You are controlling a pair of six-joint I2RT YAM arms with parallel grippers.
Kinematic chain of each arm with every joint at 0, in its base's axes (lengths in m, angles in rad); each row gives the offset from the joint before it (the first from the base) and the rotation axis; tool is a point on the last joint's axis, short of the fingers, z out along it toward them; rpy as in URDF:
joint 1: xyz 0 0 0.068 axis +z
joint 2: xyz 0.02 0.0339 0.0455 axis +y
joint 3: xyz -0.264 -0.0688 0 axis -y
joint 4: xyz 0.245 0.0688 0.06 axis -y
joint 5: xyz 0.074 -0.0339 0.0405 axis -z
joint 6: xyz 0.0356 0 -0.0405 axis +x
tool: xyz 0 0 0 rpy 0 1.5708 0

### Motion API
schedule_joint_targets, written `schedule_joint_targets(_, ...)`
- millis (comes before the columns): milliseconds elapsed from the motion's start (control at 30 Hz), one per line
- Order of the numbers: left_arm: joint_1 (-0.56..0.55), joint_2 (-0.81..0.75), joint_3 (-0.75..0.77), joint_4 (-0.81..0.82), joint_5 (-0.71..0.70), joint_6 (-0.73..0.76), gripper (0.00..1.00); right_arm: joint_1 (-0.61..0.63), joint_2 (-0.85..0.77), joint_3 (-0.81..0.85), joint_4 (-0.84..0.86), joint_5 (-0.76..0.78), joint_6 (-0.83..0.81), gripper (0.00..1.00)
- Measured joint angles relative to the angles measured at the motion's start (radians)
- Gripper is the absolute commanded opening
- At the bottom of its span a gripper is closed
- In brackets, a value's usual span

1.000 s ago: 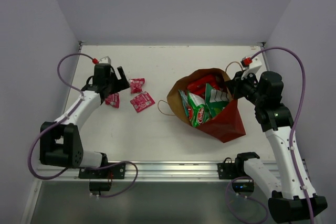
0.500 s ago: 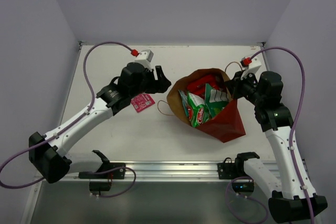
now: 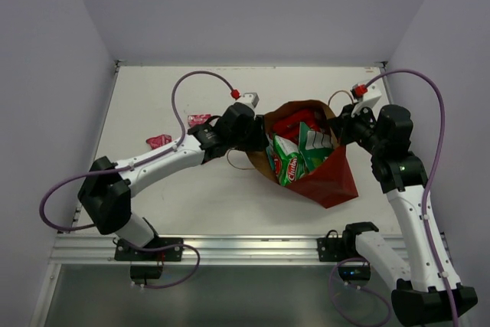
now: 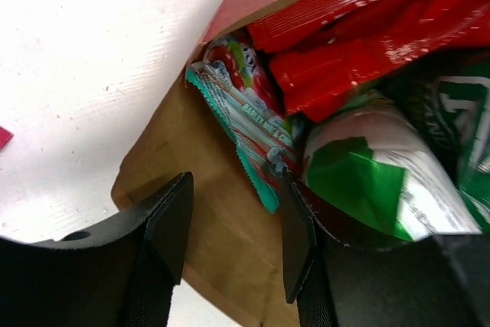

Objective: Take the snacks out of the paper bag

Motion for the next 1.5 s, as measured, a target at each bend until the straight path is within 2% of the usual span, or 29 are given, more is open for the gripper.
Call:
schedule_joint_targets(400,-0.007,0.167,0.015,0.079,-0.054,-0.053,0.54,0.004,-0.019,-0.027,0.035,-0.007,0.014,0.00)
schedule_joint_targets(467,-0.008,0.191,0.023,0.099,-0.055,-0.060,0.49,0.006,-0.022,-0.032,0.039,-0.008,0.016,0.00)
schedule_joint_targets(567,-0.010,0.218,0.027,0.135,-0.058,-0.076,0.28,0.006,-0.023,-0.037,0.046,-0.008,0.017,0.00)
schedule_joint_targets(600,-0.010,0.224,0.028,0.142,-0.059,-0.082,0.11,0.006,-0.023,-0.037,0.047,-0.008,0.017,0.00)
schedule_joint_targets(667,-0.010,0.230,0.028,0.147,-0.062,-0.090,0.00,0.006,-0.024,-0.039,0.049,-0.008,0.017,0.00)
schedule_joint_targets(867,-0.012,0.196,0.039,0.113,-0.079,-0.062,0.00,0.006,-0.032,-0.043,0.050,0.004,0.017,0.00)
schedule_joint_targets(1033,0.015,0.005,0.040,0.006,-0.074,0.007,0.00,0.006,-0.034,-0.043,0.049,0.026,0.016,0.00)
schedule_joint_targets(1133,0.083,-0.142,0.041,-0.035,-0.053,0.048,0.00,0.007,-0.034,-0.043,0.048,0.032,0.017,0.00)
schedule_joint_targets(1300,0.314,-0.354,0.008,-0.017,-0.033,0.119,0.00,0.015,-0.034,-0.043,0.042,0.054,0.016,0.00)
schedule_joint_targets(1400,0.469,-0.386,-0.010,0.019,-0.023,0.157,0.00,0.018,-0.034,-0.043,0.042,0.057,0.016,0.00)
schedule_joint_targets(1500,0.587,-0.322,-0.022,0.071,0.013,0.182,0.00,0.021,-0.034,-0.043,0.042,0.057,0.016,0.00)
